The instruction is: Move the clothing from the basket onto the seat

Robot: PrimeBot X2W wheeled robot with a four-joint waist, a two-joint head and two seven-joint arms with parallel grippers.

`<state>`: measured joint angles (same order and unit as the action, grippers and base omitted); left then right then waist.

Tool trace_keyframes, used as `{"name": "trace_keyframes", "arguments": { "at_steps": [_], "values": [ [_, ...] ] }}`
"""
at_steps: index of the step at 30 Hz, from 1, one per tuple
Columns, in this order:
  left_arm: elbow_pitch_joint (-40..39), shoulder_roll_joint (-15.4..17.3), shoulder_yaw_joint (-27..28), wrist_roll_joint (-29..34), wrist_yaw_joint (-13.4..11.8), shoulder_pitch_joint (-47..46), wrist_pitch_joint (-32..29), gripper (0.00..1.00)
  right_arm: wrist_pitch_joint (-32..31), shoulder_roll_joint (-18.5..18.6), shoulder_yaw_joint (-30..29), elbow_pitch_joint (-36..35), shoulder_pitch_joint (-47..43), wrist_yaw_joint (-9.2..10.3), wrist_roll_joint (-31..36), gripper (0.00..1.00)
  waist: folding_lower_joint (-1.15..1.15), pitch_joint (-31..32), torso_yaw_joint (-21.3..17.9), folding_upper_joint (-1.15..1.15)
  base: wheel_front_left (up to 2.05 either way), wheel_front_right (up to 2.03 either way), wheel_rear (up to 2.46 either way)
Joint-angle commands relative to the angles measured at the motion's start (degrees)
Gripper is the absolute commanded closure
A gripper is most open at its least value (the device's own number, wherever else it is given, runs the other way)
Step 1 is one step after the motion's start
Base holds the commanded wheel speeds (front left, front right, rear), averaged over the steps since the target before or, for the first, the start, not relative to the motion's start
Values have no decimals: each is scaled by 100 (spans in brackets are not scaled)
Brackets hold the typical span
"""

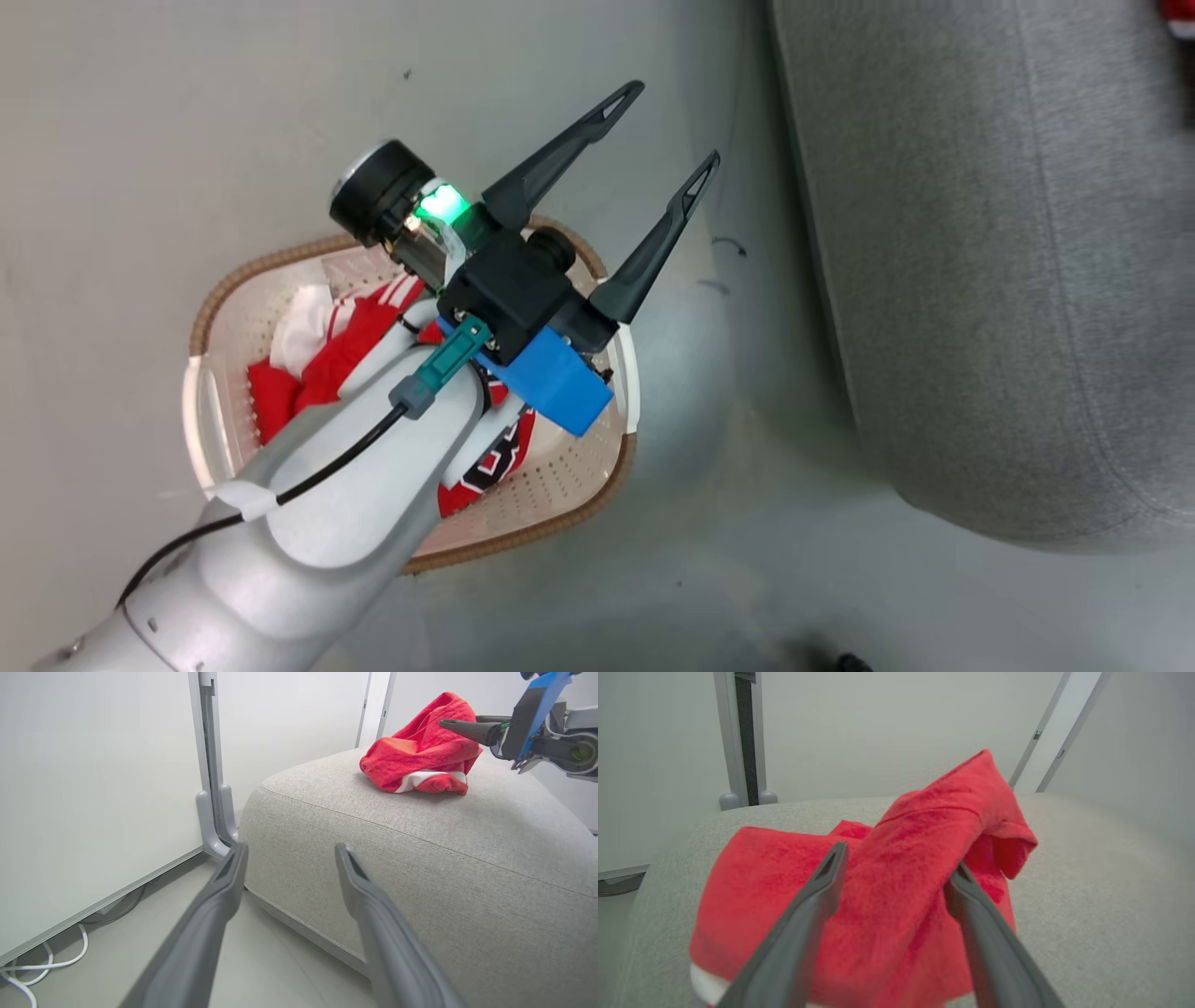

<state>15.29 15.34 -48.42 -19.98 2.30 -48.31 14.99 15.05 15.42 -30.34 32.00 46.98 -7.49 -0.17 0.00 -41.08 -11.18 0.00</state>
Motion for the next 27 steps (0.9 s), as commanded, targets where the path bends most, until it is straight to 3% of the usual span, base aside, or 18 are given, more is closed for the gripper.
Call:
{"name": "trace_keyframes", "arguments": {
  "at_steps": [1, 6, 14, 27],
  "values": [
    [-18, -19, 56, -5, -32, 97, 27, 0, 20, -64, 16, -134, -184, -2, 36, 0, 0, 234, -28, 0, 0, 0, 0],
    [-50, -49, 308, -33, -59, 457, 28, 0, 20, -332, 211, -808, -879, -2, 103, 0, 0, 722, -58, 0, 0, 0, 0],
    [-107, -142, 957, -20, -88, 1191, 28, 0, 20, -627, 1061, -1708, -1704, -2, -40, 0, 0, 1479, 98, 0, 0, 0, 0],
    [-158, -417, 2300, 187, -34, 2434, 28, 0, 20, -956, 2433, -2193, -2563, -1, -160, 0, 0, 2484, 697, 0, 0, 0, 0]
  ]
}}
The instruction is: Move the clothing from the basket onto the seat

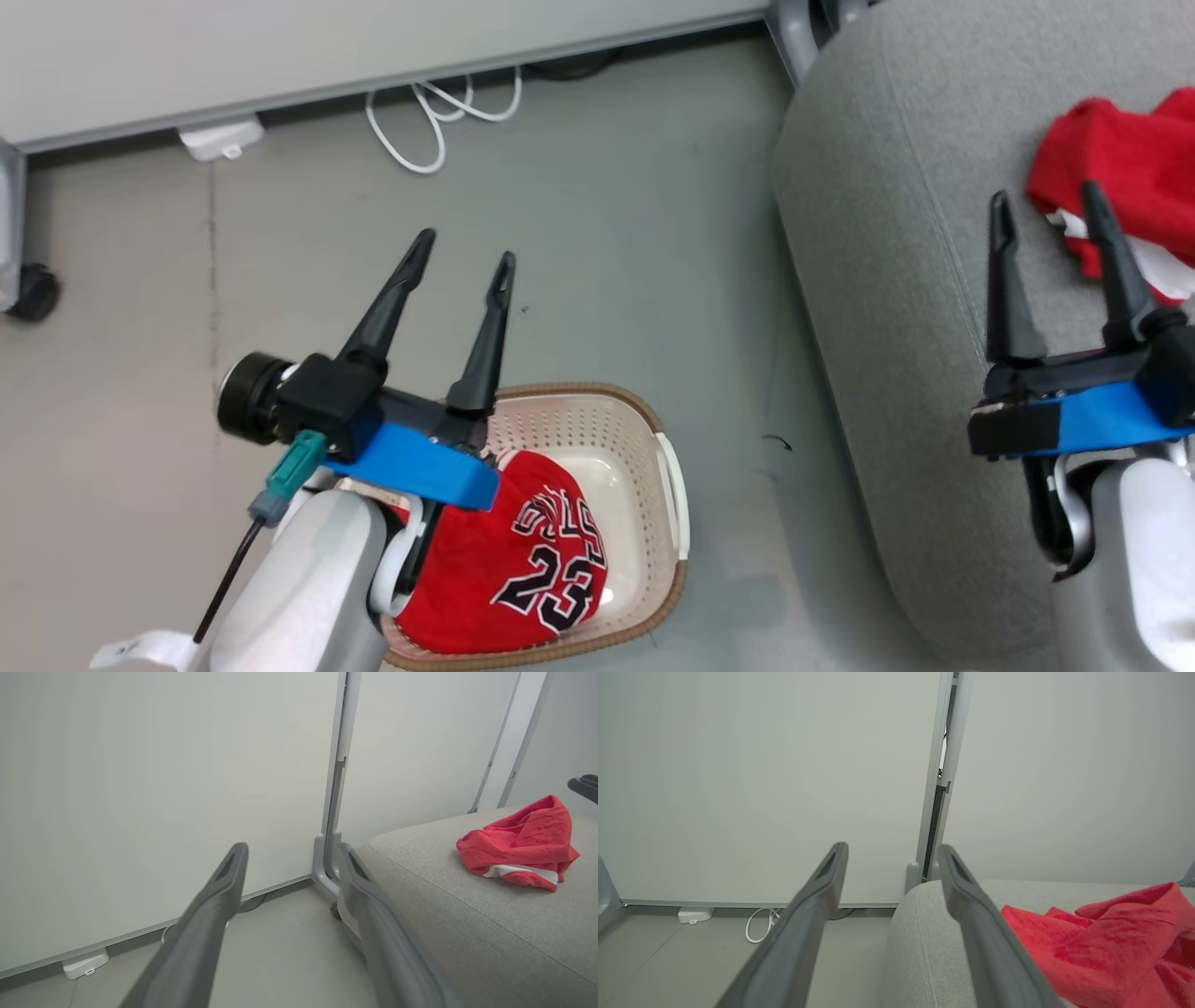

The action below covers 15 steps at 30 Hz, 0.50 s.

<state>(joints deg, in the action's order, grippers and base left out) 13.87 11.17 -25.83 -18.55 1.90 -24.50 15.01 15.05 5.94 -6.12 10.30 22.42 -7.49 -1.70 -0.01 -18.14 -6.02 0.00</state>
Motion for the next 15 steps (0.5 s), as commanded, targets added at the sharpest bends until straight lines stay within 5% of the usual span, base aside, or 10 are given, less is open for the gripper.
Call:
{"name": "trace_keyframes", "arguments": {
  "at_steps": [1, 15],
  "values": [
    [-19, -25, 140, 61, 19, 126, 26, 0, 20, -23, 55, -31, -153, -1, -27, 0, 1, 248, 225, 0, 0, 0, 0],
    [-20, -417, 1164, 426, 280, 1093, 25, 0, 20, -261, 1, -240, -1113, -2, -31, 0, 1, 997, 733, 0, 0, 0, 0]
  ]
}}
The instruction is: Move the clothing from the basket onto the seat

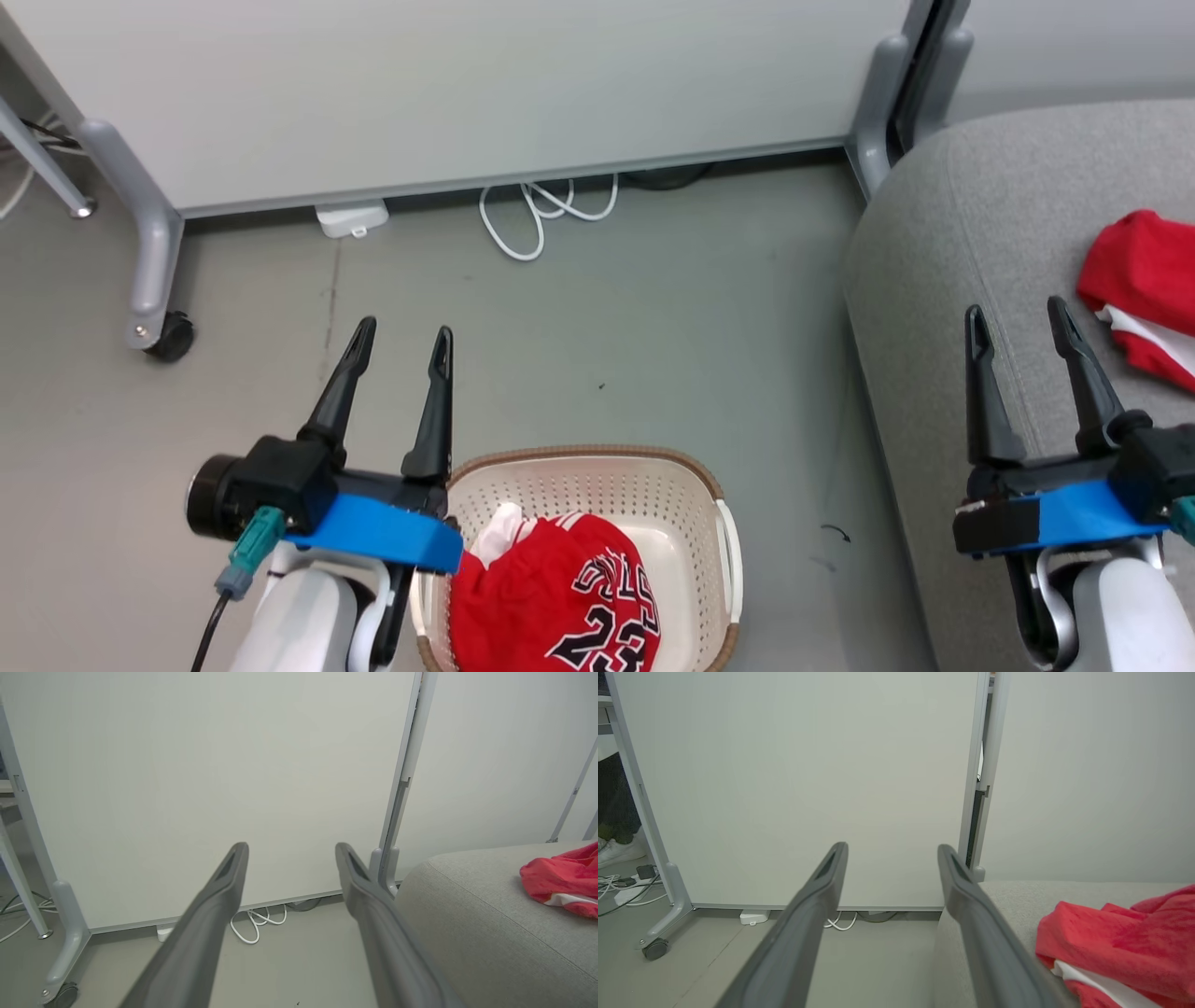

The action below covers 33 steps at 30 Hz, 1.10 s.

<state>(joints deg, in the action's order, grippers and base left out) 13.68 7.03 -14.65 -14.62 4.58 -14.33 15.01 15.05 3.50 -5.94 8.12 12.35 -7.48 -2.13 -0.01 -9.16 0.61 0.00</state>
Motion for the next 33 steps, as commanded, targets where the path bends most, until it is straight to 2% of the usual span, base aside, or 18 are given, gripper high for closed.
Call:
{"name": "trace_keyframes", "arguments": {
  "at_steps": [1, 11, 33],
  "values": [
    [-3, -25, 103, 58, 32, 132, 26, 0, 20, -26, -27, -34, -162, -2, 13, 0, 1, 138, 80, 0, 0, 0, 0],
    [-9, -179, 578, 265, 139, 631, 25, 0, 20, -63, 60, -60, -603, -3, -53, 0, 1, 469, 122, 0, 0, 0, 0],
    [-9, -335, 842, 484, 267, 912, 25, 0, 20, -64, 153, -31, -1046, -3, -352, 0, 1, 680, 173, 0, 0, 0, 0]
  ]
}}
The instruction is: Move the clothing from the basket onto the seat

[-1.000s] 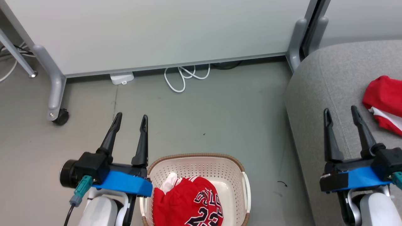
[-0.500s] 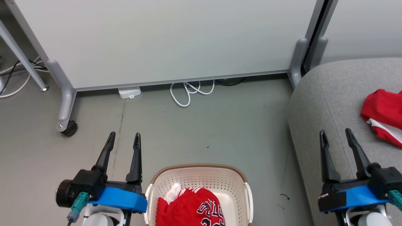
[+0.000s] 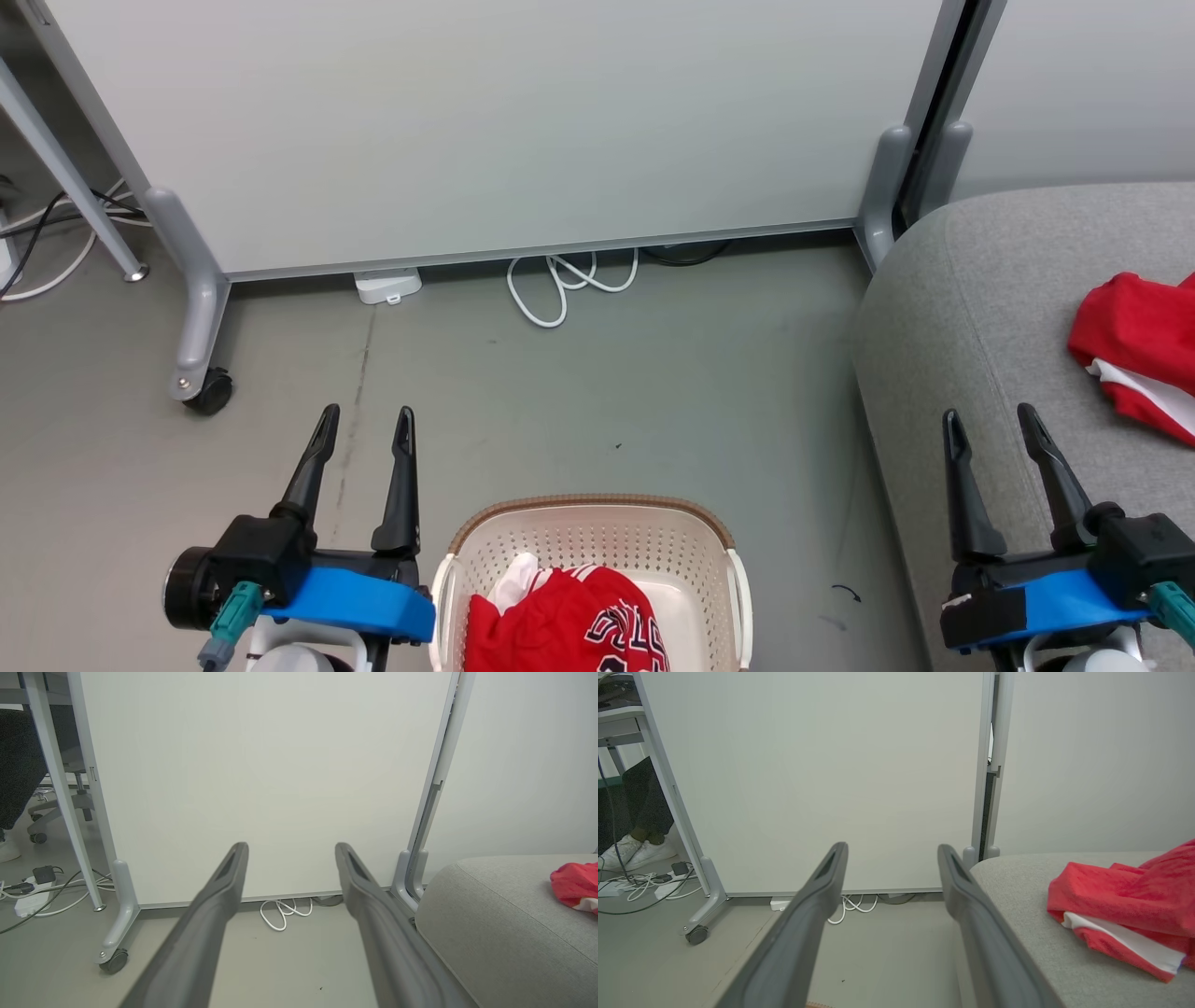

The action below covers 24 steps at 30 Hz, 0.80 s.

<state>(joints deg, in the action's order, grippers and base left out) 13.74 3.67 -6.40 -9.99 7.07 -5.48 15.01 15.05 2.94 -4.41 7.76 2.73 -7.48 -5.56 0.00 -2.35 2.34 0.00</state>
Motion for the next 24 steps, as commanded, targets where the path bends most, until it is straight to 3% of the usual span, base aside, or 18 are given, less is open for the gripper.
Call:
{"name": "trace_keyframes", "arguments": {
  "at_steps": [1, 18, 24],
  "values": [
    [-14, -3, 23, 32, 21, 30, 25, 0, 20, -8, 2, 6, -86, -3, -9, 0, 0, 3, -1, 0, 0, 0, 0],
    [53, -44, 42, 78, 50, -122, 25, 0, 20, -8, 9, 26, 52, -3, -13, 0, 0, -141, -2, 0, 0, 0, 0],
    [381, 98, -488, 75, 40, -551, 25, 0, 20, -7, 40, -33, 227, -3, 44, 0, 0, -342, -41, 0, 0, 0, 0]
  ]
}}
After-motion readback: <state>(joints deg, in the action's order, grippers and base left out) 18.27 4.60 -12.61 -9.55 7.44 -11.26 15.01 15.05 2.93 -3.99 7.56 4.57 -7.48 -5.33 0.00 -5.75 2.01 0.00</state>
